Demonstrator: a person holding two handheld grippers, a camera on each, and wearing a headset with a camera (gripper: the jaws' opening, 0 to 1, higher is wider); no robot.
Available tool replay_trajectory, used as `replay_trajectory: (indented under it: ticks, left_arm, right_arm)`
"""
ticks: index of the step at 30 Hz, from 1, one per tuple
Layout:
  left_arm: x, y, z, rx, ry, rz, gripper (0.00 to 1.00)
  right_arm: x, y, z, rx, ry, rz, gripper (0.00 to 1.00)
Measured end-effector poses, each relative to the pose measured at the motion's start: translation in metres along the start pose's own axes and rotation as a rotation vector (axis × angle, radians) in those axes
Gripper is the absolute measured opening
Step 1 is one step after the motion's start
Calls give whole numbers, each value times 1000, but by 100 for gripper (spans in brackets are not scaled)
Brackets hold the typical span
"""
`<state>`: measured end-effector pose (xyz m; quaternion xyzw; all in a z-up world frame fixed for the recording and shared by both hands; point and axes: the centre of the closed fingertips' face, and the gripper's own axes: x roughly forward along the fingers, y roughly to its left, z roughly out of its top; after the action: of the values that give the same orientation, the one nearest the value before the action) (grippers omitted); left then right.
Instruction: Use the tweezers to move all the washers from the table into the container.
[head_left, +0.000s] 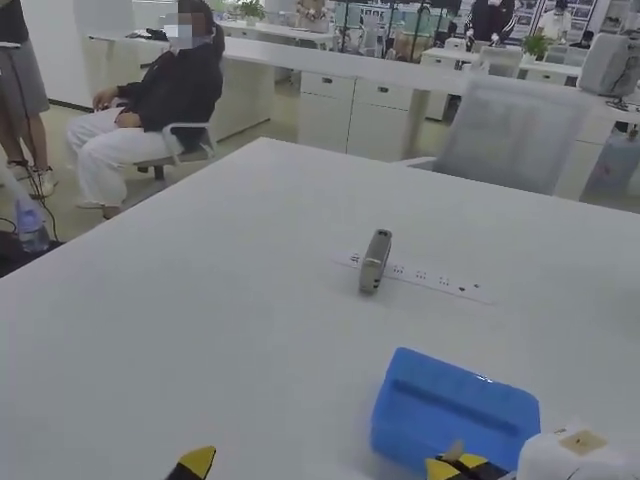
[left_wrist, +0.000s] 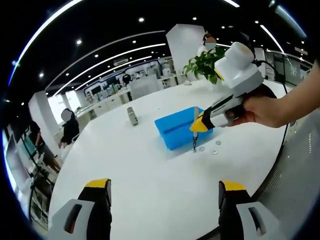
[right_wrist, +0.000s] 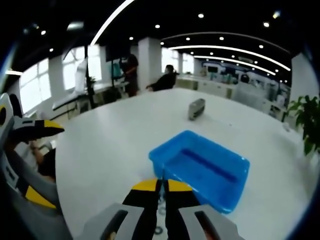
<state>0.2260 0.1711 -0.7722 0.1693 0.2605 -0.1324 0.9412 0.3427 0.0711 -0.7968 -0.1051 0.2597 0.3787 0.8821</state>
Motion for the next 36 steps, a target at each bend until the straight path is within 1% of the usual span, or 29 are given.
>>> replay_trajectory:
  ticks: [3, 5, 11, 12, 14, 17, 19, 23, 29, 33, 36]
  left_arm:
    - [0, 0, 1, 2, -5, 0, 91]
    - [0, 0, 1, 6, -5, -1, 91]
    - [-1, 1, 2, 7, -10, 5, 90]
    - [-1, 1, 2, 9, -12, 5, 90]
    - [-1, 1, 2, 15, -11, 7, 90]
    - [-1, 1, 2, 22, -13, 7, 89]
    - [-1, 1, 2, 27, -12, 8, 89]
    - [0, 2, 2, 24, -14, 9, 89]
    - [0, 2, 3, 25, -17, 7, 89]
    - [0, 2, 2, 26, -14, 8, 89]
    - [1, 2, 1, 28, -11, 5, 89]
  right_arm:
    - [1, 2, 0, -9, 24, 14, 0]
    - [0, 2, -1, -22, 43, 13, 0]
    - [-3, 2, -5, -29, 69, 5, 0]
    - [-4, 2, -6, -27, 79, 7, 0]
    - [-3, 1, -6, -51, 104, 6, 0]
    - [-2, 1, -5, -38, 121, 11, 0]
    - [-1, -1, -5, 3, 137, 14, 0]
    - [-2, 0, -3, -4, 149, 32, 0]
    - [-12, 2, 4, -14, 135, 59, 0]
    - [-20, 4, 16, 7, 100, 77, 0]
    - [-25, 3, 30, 25, 60, 87, 0]
